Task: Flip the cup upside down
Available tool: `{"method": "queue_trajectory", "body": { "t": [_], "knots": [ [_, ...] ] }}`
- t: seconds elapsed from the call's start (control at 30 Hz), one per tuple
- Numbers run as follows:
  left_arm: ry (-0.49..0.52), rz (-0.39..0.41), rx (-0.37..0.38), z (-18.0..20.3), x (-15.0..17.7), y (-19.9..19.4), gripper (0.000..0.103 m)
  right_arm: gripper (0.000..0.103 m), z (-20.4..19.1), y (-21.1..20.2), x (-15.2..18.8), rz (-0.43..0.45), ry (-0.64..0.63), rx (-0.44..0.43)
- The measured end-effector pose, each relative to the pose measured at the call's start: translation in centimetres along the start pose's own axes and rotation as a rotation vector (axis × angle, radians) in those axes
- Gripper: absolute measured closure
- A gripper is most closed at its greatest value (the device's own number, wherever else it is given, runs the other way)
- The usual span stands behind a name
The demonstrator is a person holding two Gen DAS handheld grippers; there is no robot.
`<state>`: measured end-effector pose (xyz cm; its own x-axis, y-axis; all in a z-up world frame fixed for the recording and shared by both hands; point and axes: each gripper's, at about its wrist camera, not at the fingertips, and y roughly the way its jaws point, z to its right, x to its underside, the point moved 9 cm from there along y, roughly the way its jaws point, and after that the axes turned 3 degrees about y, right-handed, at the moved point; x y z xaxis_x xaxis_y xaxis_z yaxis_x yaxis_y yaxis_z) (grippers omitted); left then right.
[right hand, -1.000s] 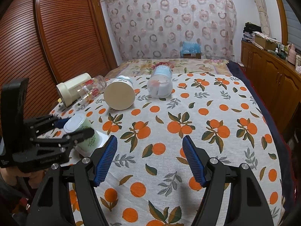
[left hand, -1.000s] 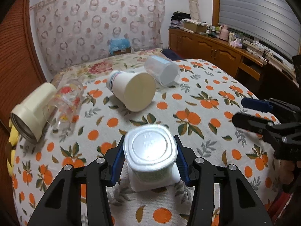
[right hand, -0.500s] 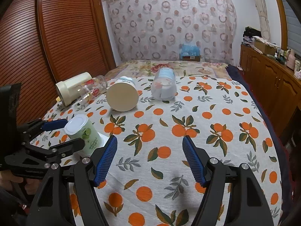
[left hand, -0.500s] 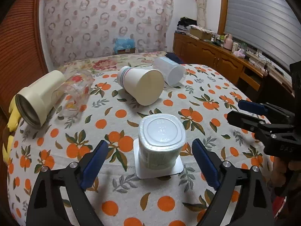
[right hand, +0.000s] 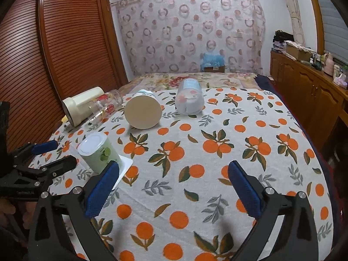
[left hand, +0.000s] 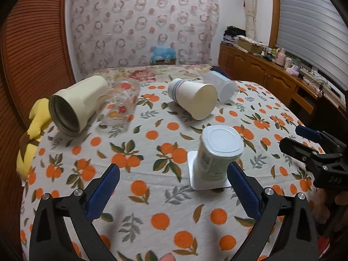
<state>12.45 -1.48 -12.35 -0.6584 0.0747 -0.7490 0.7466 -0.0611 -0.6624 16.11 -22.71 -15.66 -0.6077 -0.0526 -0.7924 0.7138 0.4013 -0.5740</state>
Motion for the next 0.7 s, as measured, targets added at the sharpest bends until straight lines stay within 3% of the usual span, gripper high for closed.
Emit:
{"method": "queue_trajectory", "body": {
  "t": [0.47,0.7],
  "knots": [
    [-0.045,0.172,-0.069,-2.3,-1.9,-7.2,0.008,0.002,-3.6,-6.1,-2.7,0.189,-0.059,0.021],
    [-0.05,0.239,-0.091,-2.5,-2.8,-9.2,0.008,0.002,-3.7,-7.8,-3.3,0.236,-0.05,0.017]
  ]
}}
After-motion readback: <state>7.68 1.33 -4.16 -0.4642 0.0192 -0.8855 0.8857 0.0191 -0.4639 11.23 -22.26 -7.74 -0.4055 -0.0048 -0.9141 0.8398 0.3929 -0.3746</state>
